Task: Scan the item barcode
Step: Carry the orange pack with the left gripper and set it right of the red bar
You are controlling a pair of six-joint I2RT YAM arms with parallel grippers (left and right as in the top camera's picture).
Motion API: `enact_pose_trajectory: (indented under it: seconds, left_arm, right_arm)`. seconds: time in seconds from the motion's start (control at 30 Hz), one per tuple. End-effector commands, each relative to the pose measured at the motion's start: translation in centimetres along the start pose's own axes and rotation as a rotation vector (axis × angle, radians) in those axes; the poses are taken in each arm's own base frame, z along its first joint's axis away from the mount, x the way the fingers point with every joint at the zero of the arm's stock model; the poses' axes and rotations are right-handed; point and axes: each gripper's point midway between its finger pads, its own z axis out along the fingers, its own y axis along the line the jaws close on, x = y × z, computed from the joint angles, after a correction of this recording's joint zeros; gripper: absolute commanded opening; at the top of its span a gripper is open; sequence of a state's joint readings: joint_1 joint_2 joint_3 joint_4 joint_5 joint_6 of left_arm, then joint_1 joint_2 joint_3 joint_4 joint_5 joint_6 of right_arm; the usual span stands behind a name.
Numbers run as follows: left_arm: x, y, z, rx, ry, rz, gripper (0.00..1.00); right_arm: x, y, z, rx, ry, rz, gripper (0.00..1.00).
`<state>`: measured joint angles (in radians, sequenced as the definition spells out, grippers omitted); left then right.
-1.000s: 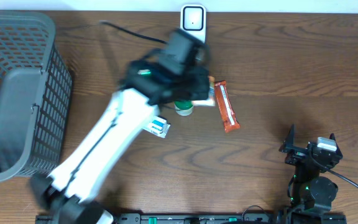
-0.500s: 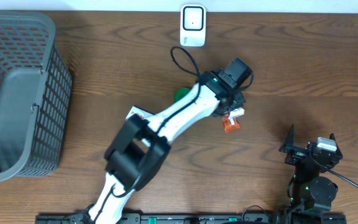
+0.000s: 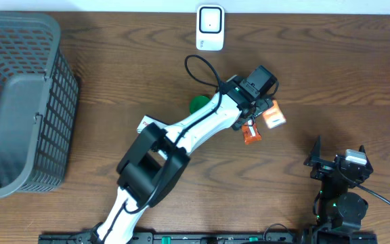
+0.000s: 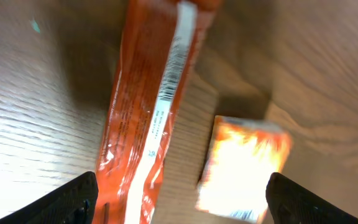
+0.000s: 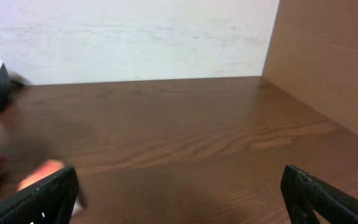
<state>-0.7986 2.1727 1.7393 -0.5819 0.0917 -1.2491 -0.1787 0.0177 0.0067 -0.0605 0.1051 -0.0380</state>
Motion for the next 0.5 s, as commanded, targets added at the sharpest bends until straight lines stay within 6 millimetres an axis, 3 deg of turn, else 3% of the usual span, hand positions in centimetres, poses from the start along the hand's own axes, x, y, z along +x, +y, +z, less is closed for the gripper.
enact_pose_trajectory:
  seconds: [0.0, 0.23, 0.27, 0.47]
  left_arm:
    - [-2.9, -2.6, -6.9, 0.069, -0.160, 0.204, 0.87]
    - [-9.6, 0.3, -18.8, -0.059, -0.501, 0.350, 0.94]
    - [-11.3, 1.0, -21.9, -0.062, -0.561, 0.357, 0.94]
    - [-17.1, 4.5, -32.7, -0.017, -0.750, 0.293, 0.97]
  right_arm:
    - [0.1, 0.2, 0.0, -0.008, 0.001, -0.013, 0.99]
    - [0.1, 0.2, 0.0, -0.008, 0.001, -0.013, 0.99]
    - [0.1, 0.2, 0.0, -0.008, 0.001, -0.013, 0.99]
    - [0.1, 0.2, 0.0, -0.008, 0.001, -0.013, 0.99]
